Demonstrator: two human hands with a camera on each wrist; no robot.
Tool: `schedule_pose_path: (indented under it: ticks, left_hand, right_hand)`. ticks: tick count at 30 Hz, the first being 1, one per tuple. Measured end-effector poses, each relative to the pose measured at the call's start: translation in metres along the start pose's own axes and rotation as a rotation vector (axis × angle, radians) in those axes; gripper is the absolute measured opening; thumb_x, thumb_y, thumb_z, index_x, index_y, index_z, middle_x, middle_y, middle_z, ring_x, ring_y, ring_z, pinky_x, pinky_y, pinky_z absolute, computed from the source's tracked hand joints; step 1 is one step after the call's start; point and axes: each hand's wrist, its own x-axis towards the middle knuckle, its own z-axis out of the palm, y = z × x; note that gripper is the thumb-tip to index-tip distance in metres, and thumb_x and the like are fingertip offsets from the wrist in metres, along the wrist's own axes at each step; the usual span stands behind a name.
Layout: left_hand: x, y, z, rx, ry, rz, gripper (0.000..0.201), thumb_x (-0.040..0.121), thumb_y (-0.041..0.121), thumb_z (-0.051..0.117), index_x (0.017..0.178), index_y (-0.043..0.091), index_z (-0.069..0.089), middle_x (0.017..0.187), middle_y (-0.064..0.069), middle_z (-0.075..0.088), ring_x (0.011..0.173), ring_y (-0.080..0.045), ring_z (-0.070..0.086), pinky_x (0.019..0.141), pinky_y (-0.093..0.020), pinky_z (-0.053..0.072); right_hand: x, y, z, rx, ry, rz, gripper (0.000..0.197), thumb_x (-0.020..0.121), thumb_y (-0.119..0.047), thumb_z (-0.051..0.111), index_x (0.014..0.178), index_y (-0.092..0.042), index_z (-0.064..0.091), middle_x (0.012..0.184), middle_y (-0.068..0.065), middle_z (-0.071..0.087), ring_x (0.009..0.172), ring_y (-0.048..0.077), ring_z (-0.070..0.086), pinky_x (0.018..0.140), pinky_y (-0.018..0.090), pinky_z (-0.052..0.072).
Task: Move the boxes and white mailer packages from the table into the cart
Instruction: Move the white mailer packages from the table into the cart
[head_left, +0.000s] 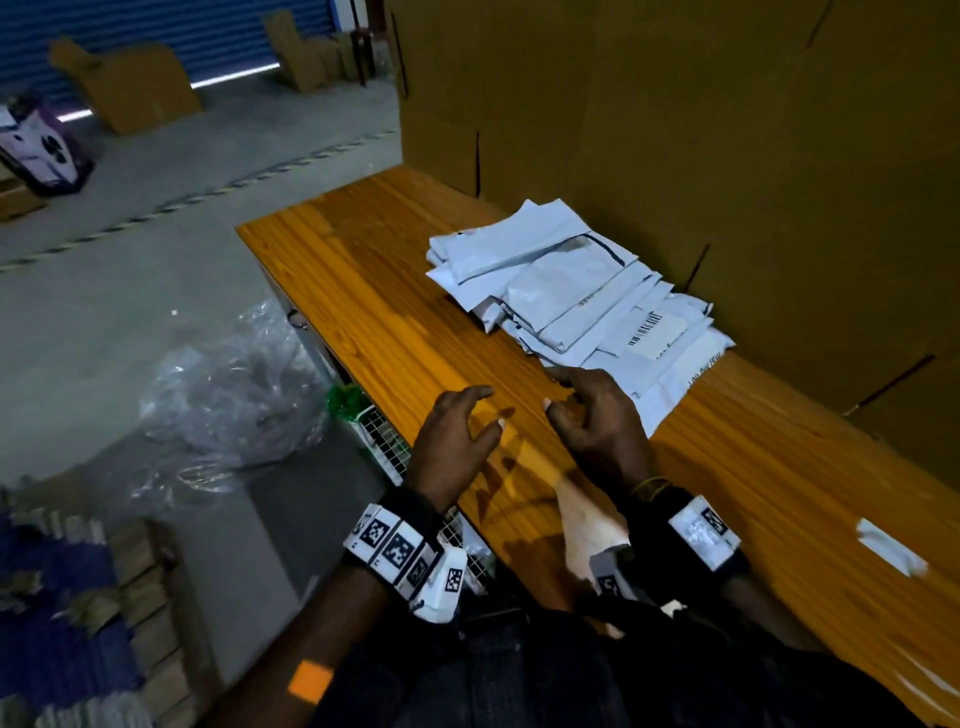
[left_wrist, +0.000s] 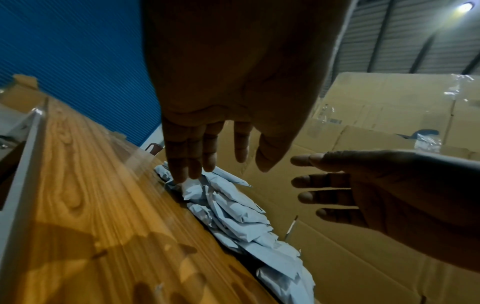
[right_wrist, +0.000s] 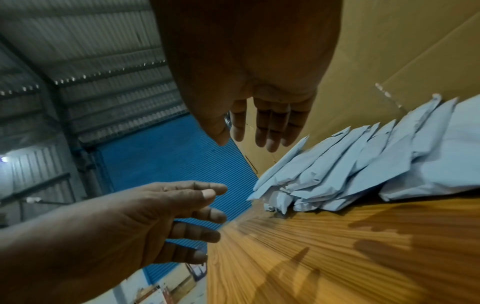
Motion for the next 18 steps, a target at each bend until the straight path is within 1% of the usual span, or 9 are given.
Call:
schedule_pose_path:
  ticks: [2, 4, 6, 8, 10, 12, 14, 15, 18]
  left_hand:
    - [0.007, 0.0, -0.002, -0.012, 0.003, 0.004, 0.045, 0.093, 0.039, 0.061, 0.136, 0.037, 0.047, 0.134, 0.0, 0.048, 0.115, -0.016, 0.051, 0.089, -0.032, 0.048]
    - [0.017, -0.002, -0.004, 0.005, 0.004, 0.009, 0.046, 0.093, 0.04, 0.06, 0.136, 0.037, 0.046, 0.135, 0.0, 0.047, 0.117, -0.017, 0.051, 0.088, -0.03, 0.048]
    - [0.029, -0.002, -0.006, 0.01, 0.002, 0.013, 0.046, 0.093, 0.039, 0.061, 0.137, 0.035, 0.046, 0.136, -0.001, 0.047, 0.117, -0.017, 0.051, 0.088, -0.03, 0.048]
    - [0.047, -0.003, -0.009, -0.005, -0.002, 0.027, 0.047, 0.093, 0.038, 0.061, 0.137, 0.033, 0.047, 0.136, -0.002, 0.047, 0.119, -0.017, 0.05, 0.091, -0.031, 0.048]
    - [0.072, -0.005, -0.01, -0.009, 0.002, 0.065, 0.047, 0.092, 0.036, 0.062, 0.137, 0.032, 0.048, 0.134, -0.003, 0.048, 0.12, -0.016, 0.05, 0.091, -0.028, 0.045]
    - [0.1, -0.006, -0.011, 0.001, -0.003, 0.1, 0.048, 0.091, 0.034, 0.064, 0.137, 0.03, 0.049, 0.133, -0.004, 0.05, 0.12, -0.017, 0.049, 0.092, -0.025, 0.042]
    - [0.13, -0.005, -0.013, 0.021, -0.039, 0.152, 0.05, 0.089, 0.031, 0.066, 0.136, 0.026, 0.051, 0.132, -0.006, 0.052, 0.122, -0.017, 0.048, 0.096, -0.023, 0.038]
    - [0.146, -0.004, -0.015, 0.017, -0.05, 0.178, 0.05, 0.089, 0.029, 0.067, 0.136, 0.024, 0.051, 0.13, -0.006, 0.053, 0.122, -0.018, 0.048, 0.097, -0.024, 0.039]
    - [0.191, -0.004, -0.018, 0.013, -0.096, 0.227, 0.053, 0.088, 0.032, 0.067, 0.137, 0.025, 0.049, 0.128, -0.009, 0.05, 0.119, -0.02, 0.051, 0.1, -0.029, 0.043]
  right_hand:
    - [0.007, -0.001, 0.002, 0.03, 0.01, -0.017, 0.043, 0.086, -0.038, 0.057, 0.127, -0.023, 0.061, 0.115, 0.003, 0.059, 0.099, 0.014, 0.058, 0.081, 0.022, 0.044]
    - [0.015, 0.0, 0.007, 0.03, -0.007, -0.023, 0.042, 0.087, -0.036, 0.059, 0.126, -0.021, 0.062, 0.115, 0.005, 0.06, 0.098, 0.016, 0.059, 0.08, 0.023, 0.046]
    - [0.023, 0.001, 0.014, 0.024, -0.005, -0.019, 0.041, 0.086, -0.036, 0.06, 0.124, -0.02, 0.063, 0.114, 0.006, 0.061, 0.097, 0.017, 0.059, 0.08, 0.021, 0.045]
    - [0.034, 0.004, 0.021, 0.025, 0.002, -0.005, 0.044, 0.084, -0.038, 0.058, 0.123, -0.02, 0.064, 0.114, 0.004, 0.062, 0.1, 0.016, 0.059, 0.083, 0.021, 0.045]
    - [0.049, 0.006, 0.027, 0.019, 0.013, 0.007, 0.043, 0.084, -0.036, 0.058, 0.123, -0.018, 0.064, 0.115, 0.005, 0.063, 0.105, 0.019, 0.058, 0.09, 0.031, 0.049]
    - [0.068, 0.011, 0.032, 0.0, 0.066, 0.02, 0.04, 0.085, -0.03, 0.063, 0.123, -0.016, 0.064, 0.114, 0.008, 0.063, 0.106, 0.024, 0.059, 0.092, 0.041, 0.05]
    - [0.091, 0.015, 0.038, -0.011, 0.121, 0.08, 0.039, 0.087, -0.026, 0.067, 0.125, -0.016, 0.062, 0.113, 0.011, 0.063, 0.108, 0.026, 0.058, 0.094, 0.041, 0.049]
    - [0.104, 0.015, 0.04, -0.013, 0.144, 0.106, 0.04, 0.088, -0.027, 0.067, 0.126, -0.016, 0.061, 0.114, 0.011, 0.063, 0.11, 0.026, 0.057, 0.095, 0.041, 0.047]
    - [0.142, 0.021, 0.055, -0.062, 0.195, 0.173, 0.044, 0.089, -0.036, 0.064, 0.129, -0.017, 0.058, 0.121, 0.011, 0.062, 0.119, 0.026, 0.051, 0.101, 0.041, 0.043]
